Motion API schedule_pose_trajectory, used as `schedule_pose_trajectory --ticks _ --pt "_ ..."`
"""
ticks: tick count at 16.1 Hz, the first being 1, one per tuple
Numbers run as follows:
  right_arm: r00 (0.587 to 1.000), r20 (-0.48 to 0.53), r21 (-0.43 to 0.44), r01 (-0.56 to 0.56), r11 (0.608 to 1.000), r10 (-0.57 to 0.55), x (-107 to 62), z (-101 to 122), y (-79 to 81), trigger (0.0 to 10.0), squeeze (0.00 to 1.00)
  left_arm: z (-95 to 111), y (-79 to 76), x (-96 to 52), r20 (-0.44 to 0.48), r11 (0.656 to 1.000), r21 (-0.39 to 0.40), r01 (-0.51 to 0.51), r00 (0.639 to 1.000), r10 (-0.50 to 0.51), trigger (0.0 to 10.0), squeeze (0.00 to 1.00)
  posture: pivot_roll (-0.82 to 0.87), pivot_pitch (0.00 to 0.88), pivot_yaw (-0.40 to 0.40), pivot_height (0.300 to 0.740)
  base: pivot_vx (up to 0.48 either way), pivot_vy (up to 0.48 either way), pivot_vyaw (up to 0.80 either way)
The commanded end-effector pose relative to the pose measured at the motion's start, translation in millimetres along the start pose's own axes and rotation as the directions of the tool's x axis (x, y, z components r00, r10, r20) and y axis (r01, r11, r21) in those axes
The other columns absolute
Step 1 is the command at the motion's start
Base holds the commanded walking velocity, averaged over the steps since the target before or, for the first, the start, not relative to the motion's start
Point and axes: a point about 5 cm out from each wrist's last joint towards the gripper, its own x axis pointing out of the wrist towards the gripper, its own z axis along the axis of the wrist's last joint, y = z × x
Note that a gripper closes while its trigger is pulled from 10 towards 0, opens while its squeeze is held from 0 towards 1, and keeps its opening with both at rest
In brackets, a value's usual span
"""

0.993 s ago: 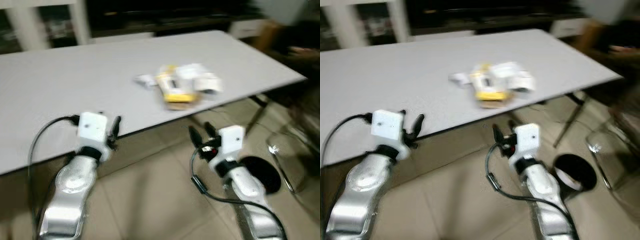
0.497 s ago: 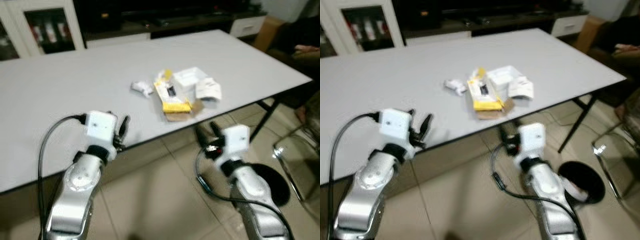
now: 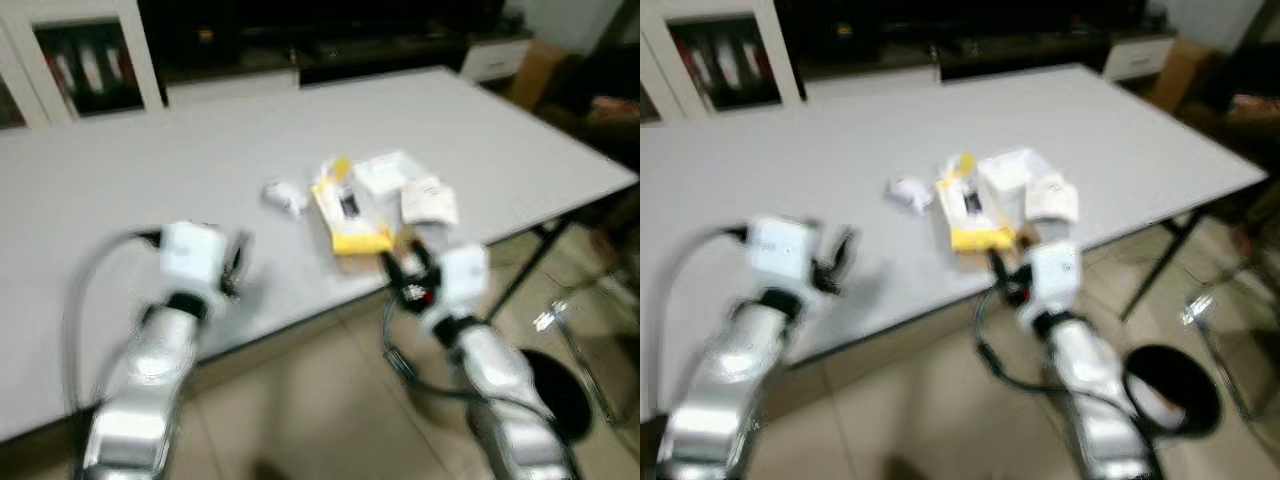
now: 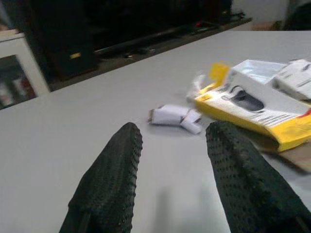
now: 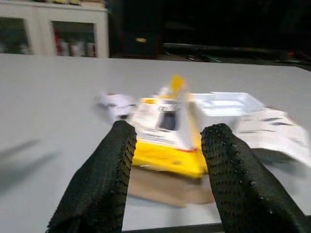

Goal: Picking trash to rubbish bin

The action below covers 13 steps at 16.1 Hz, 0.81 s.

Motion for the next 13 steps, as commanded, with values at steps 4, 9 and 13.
schedule_pose_trajectory --ticks 4,9,13 --pt "1.000 0.015 -0.017 -0.026 1.000 0.026 9.6 11.7 5.5 10.0 0.00 2.1 6.3 0.2 0.005 1.000 0.022 -0.010 1.000 0.010 10.0 0.00 -0.02 0.035 -0.047 0.740 0.407 0.000 0.00" --pt "0.998 -0.054 0.011 0.027 1.000 -0.027 23.7 15.9 -6.9 10.0 0.65 4.7 1.5 5.6 0.007 0.999 0.020 0.047 0.999 -0.047 10.0 0.00 -0.02 0.039 -0.043 0.740 0.238 0.000 0.00" --pt "0.972 -0.234 -0.045 0.015 0.999 -0.025 40.0 16.6 -24.9 10.0 1.00 11.0 -13.3 9.8 0.013 0.961 0.088 0.261 0.965 -0.263 10.0 0.00 -0.03 0.039 -0.042 0.740 0.000 0.000 0.00"
